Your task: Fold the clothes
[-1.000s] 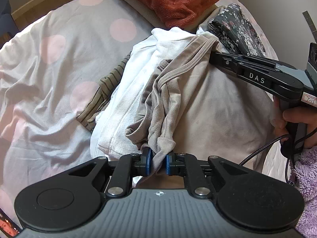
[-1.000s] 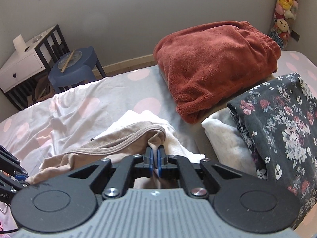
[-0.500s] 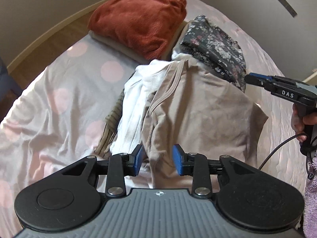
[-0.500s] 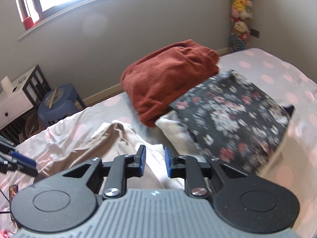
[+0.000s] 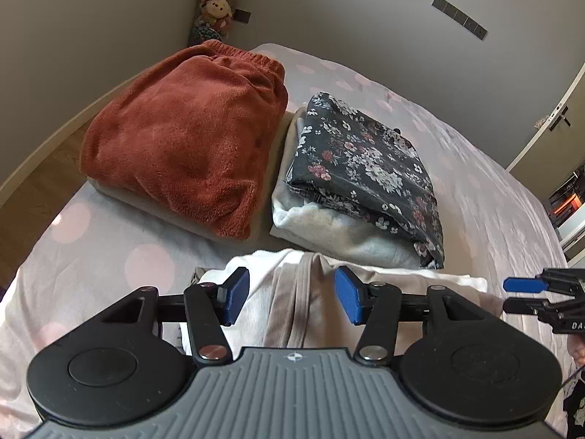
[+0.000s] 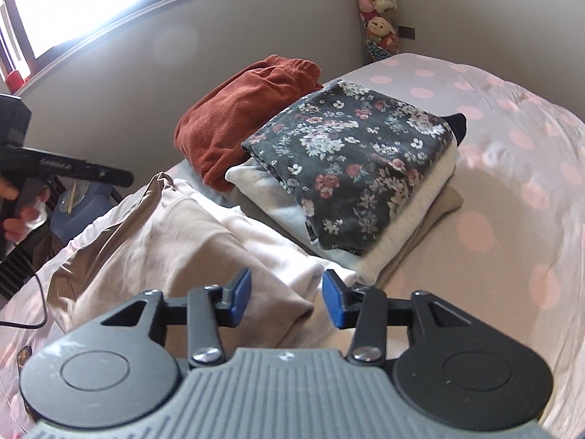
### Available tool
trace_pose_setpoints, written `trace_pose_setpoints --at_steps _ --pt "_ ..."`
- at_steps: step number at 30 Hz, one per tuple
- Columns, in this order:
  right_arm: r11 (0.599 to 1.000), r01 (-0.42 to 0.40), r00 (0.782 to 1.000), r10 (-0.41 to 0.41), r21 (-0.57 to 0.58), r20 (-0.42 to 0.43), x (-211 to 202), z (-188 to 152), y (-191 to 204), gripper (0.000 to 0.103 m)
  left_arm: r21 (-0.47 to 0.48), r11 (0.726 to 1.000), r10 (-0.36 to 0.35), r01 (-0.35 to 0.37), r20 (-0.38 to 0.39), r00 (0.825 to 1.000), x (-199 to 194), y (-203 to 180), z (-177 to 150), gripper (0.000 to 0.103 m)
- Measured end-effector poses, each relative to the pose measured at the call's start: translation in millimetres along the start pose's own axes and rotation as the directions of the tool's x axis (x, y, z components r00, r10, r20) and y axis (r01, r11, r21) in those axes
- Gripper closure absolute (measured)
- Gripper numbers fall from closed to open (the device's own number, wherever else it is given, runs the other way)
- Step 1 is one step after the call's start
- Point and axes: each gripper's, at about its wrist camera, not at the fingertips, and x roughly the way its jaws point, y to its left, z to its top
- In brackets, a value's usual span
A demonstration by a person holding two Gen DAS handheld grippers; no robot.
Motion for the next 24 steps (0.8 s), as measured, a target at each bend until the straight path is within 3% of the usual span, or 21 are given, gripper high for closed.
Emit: trace_pose_setpoints --at_steps 5,6,8,9,10,11,14,21,24 --pt "0.998 -0.014 1.000 0.015 0.059 -0.017 7.8 -8.9 -11.6 0.052 -0.110 0.990 -0.080 0.083 0.031 0.996 27.6 15.6 -0.3 0.050" --pt "0.997 -0.024 1.000 0.025 0.079 -0.013 8.8 -10.5 -12.9 0.054 -0.130 0.986 -0.099 0.104 0.042 0.994 29.5 15.5 -2.4 0.050" --pt "0.993 -0.043 0.999 0.044 0.108 -0.003 9.6 -13.4 -13.2 0.067 -0.153 0.979 -0.128 0.137 0.066 0.990 31.4 12.8 -7.1 0.056" --pt "0.992 -0.051 0.999 0.051 0.114 0.005 8.9 -14.6 -11.4 0.079 -0.154 0.980 -0.119 0.129 0.070 0.990 30.9 9.0 -9.0 0.060" --pt "0.993 -0.048 0.999 0.047 0.108 0.011 7.3 -15.6 -8.4 0.086 -0.153 0.982 -0.101 0.110 0.067 0.993 30.7 5.5 -10.8 0.073" --pt "0.994 -0.041 0.999 0.040 0.097 0.017 5.3 -16.4 -4.9 0.088 -0.153 0.984 -0.079 0.088 0.061 0.995 30.1 3.3 -12.1 0.085" --pt "0.997 -0.022 0.999 0.019 0.068 0.038 -1.7 -18.6 5.2 0.093 -0.154 0.986 -0.049 0.059 0.071 0.996 23.6 -0.9 -14.9 0.095" --pt "1.000 0.001 0.991 -0.004 0.020 0.133 -31.9 -15.4 21.0 0.095 -0.116 0.993 -0.006 0.030 0.197 0.980 -28.3 -11.6 -14.8 0.098" --pt "1.000 0.005 0.989 -0.009 0.031 0.144 -28.5 -6.0 18.0 0.095 -0.092 0.996 0.021 -0.002 0.201 0.979 -29.9 -11.6 -7.9 0.098"
